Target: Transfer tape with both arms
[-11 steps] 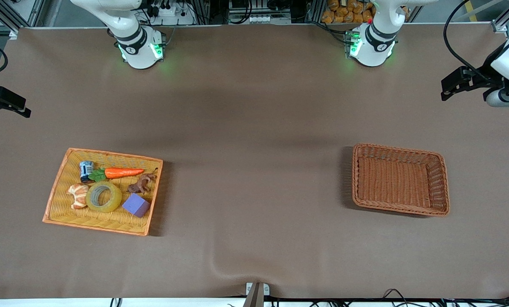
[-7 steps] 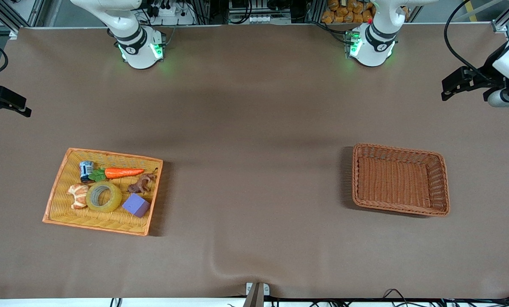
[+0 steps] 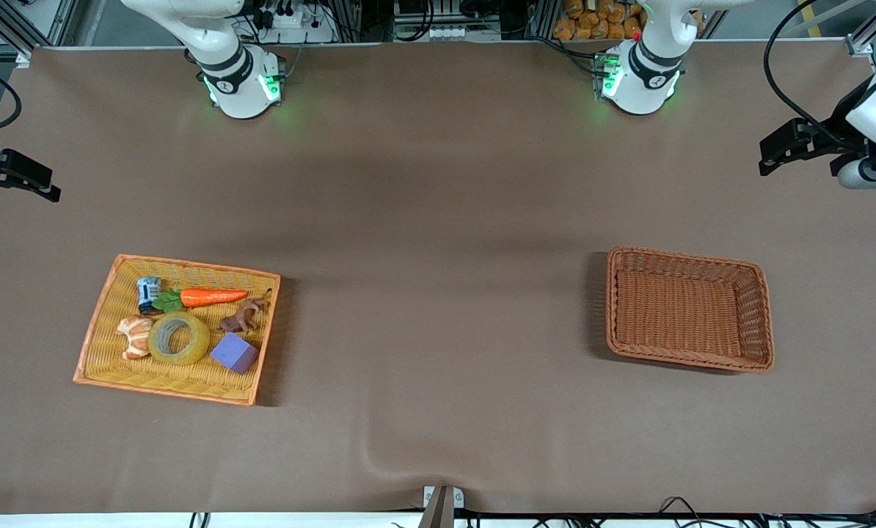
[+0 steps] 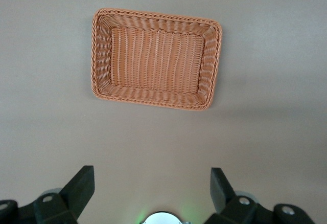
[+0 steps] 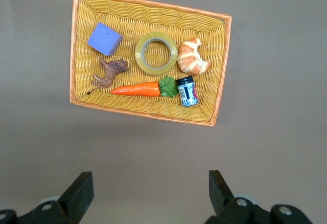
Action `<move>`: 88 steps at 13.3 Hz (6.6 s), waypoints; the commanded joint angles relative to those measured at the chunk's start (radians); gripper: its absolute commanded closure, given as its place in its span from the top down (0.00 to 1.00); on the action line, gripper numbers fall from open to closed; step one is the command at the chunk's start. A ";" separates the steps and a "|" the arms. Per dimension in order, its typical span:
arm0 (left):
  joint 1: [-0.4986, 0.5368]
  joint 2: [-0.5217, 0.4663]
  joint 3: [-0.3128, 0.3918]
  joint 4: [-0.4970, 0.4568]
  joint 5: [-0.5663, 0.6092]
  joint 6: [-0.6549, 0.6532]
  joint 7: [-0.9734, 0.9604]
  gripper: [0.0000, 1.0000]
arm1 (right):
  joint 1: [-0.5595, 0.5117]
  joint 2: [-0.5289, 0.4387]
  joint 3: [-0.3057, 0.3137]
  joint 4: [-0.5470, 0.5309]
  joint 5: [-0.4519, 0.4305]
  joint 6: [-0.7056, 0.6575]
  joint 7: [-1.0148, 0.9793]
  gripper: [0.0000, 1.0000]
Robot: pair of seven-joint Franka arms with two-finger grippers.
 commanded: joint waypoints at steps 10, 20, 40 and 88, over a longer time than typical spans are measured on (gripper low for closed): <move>-0.005 0.013 -0.003 0.004 -0.005 -0.003 -0.006 1.00 | 0.004 0.359 0.006 -0.110 0.090 0.404 -0.271 1.00; -0.005 0.019 -0.003 0.006 -0.005 0.002 -0.006 1.00 | 0.045 0.663 0.004 -0.072 0.103 0.714 -0.339 1.00; -0.003 0.019 -0.004 0.008 -0.005 0.002 -0.006 1.00 | 0.155 0.602 0.009 0.270 0.112 0.165 -0.224 0.00; -0.340 0.248 -0.038 -0.214 -0.026 0.439 -0.493 1.00 | 0.085 0.022 -0.002 -0.046 -0.016 0.090 0.145 1.00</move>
